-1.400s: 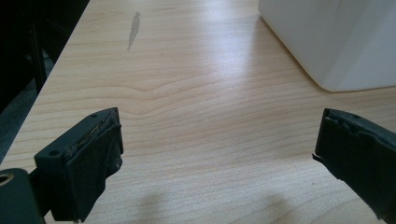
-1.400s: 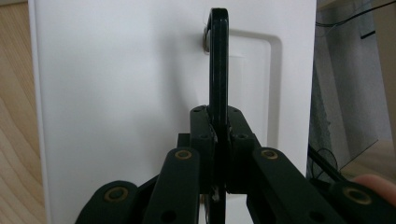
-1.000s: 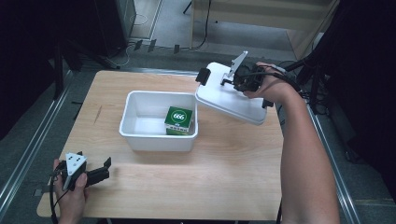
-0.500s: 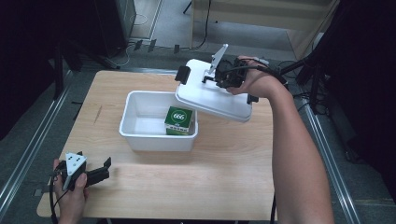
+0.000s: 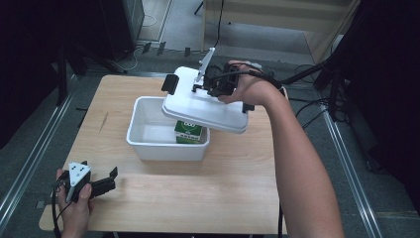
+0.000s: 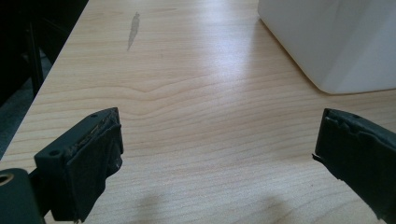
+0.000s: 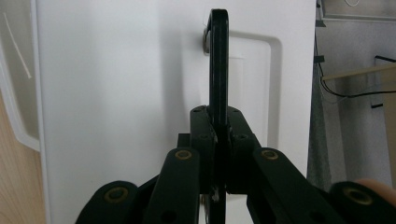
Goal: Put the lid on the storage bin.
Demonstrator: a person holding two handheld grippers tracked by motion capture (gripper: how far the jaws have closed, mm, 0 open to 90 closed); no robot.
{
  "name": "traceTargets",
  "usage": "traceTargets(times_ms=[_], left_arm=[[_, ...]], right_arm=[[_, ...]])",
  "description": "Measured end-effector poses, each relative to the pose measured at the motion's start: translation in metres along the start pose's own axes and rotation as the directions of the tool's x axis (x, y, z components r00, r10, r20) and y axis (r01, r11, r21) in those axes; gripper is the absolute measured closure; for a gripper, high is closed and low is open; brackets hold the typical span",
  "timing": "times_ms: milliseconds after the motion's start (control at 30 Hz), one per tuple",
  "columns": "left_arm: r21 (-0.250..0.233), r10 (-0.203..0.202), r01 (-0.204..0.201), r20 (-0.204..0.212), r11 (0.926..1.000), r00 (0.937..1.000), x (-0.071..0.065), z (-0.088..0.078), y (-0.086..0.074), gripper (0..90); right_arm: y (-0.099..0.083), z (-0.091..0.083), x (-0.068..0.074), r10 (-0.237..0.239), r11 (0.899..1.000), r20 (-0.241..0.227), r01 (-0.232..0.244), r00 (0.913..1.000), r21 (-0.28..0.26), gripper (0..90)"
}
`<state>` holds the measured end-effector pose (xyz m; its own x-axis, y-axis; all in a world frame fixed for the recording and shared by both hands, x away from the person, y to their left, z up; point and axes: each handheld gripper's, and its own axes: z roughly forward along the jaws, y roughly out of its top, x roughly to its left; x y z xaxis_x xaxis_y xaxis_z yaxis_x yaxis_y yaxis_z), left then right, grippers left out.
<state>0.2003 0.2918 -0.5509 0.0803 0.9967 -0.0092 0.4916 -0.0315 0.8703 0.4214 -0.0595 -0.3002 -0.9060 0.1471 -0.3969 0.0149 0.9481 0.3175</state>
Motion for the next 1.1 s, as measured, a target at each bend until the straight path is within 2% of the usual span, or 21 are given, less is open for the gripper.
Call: traceTargets(times_ms=[400, 1100], left_arm=[[-0.002, -0.004, 0.004, 0.003, 1.0000, 1.0000, 0.001, 0.000, 0.000, 1.6], [0.000, 0.001, -0.001, -0.001, 1.0000, 1.0000, 0.001, 0.000, 0.000, 1.6]], right_arm=[[0.027, 0.011, 0.017, -0.048, 0.999, -0.023, 0.048, 0.9986, -0.007, 85.4], [0.048, 0.024, 0.033, -0.078, 0.997, -0.072, 0.078, 0.9943, -0.009, 85.4]])
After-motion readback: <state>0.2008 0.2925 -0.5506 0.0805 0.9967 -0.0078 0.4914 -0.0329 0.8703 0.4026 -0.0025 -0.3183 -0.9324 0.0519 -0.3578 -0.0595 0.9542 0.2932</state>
